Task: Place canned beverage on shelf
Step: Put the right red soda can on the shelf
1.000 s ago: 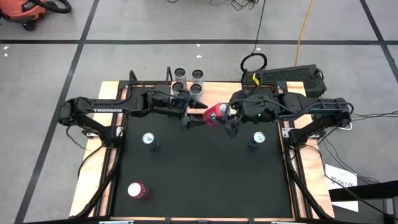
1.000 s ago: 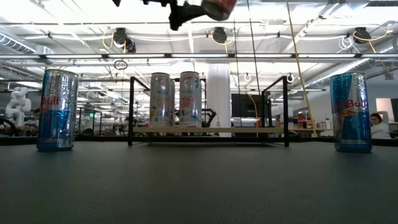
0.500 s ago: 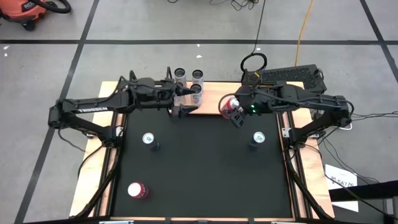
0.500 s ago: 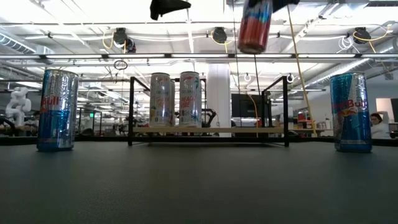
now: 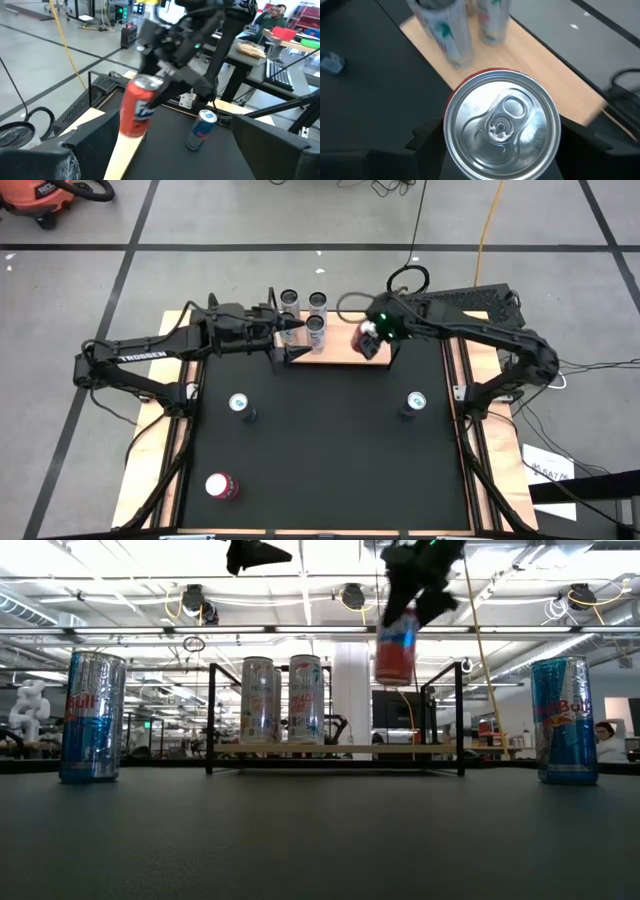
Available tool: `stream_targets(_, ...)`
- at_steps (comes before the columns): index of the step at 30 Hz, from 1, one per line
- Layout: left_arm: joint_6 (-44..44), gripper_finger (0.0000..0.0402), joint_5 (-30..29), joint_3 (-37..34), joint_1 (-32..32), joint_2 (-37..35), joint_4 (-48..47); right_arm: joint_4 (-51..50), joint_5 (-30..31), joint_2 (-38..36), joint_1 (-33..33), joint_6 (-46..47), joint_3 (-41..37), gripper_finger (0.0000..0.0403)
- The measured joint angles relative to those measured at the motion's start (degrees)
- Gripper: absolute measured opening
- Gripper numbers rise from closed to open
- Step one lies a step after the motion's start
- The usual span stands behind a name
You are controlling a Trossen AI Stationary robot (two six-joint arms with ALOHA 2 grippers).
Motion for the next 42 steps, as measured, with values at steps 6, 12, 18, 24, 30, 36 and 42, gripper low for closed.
stream_targets(6,0.31,0.0382,-0.07,0.0,0.96,-0.47,-0.22,7.67,-6.47,6.5,-7.39,-5.94,0.4,0.0279)
stream_targets(12,0.39,0.0382,-0.07,0.02,2.41,-2.52,-4.89,8.52,-6.92,11.99,-10.68,-10.78,1.94,0.0279)
stream_targets(18,1.43,0.0382,-0.19,0.02,4.19,-4.67,-12.73,8.62,-6.97,17.16,-11.79,-15.2,5.01,0.0279)
stream_targets(24,1.91,0.0382,-0.28,0.02,5.73,-5.28,-17.66,8.66,-6.99,22.22,-12.81,-18.59,9.92,0.0279)
stream_targets(30,4.3,0.0382,-0.33,0.02,6.58,-5.28,-20.55,8.98,-10.07,26.01,-14.34,-19.8,14.24,0.0279)
stream_targets(36,7.09,0.0382,-0.59,0.02,7.93,-6.56,-22.45,8.39,-13.23,28.3,-16.06,-21.29,14.86,0.0279)
stream_targets(42,8.19,0.0382,-0.68,0.02,9.9,-7.48,-22.59,10.34,-14.35,28.71,-17.62,-23.02,14.86,0.0279)
